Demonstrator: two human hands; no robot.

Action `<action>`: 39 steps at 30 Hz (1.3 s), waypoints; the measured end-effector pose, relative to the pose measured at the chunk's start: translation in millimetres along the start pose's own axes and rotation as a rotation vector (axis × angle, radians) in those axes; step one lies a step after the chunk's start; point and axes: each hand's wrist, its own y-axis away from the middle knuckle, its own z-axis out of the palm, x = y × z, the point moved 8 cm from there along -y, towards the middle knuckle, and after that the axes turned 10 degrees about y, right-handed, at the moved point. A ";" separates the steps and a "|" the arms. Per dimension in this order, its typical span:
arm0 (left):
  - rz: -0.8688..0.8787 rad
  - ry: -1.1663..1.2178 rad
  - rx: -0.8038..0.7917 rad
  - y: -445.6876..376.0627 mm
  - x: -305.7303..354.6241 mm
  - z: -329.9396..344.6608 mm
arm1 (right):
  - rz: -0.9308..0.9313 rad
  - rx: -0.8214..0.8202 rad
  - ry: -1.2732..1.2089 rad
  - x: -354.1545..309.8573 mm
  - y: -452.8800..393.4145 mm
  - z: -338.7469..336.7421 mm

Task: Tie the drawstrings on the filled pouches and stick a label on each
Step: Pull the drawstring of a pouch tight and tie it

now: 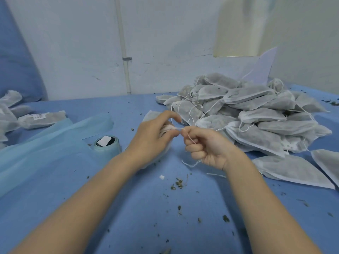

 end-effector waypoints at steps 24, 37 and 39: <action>-0.196 0.035 0.329 24.3 -24.0 -24.6 | -0.250 0.393 0.326 -17.1 -5.2 -0.2; -0.283 0.111 0.284 20.4 -29.1 -20.5 | -0.387 0.395 0.977 -35.5 5.3 31.0; -0.315 0.137 0.278 19.6 -30.9 -20.6 | -0.385 0.402 1.002 -34.0 4.2 32.7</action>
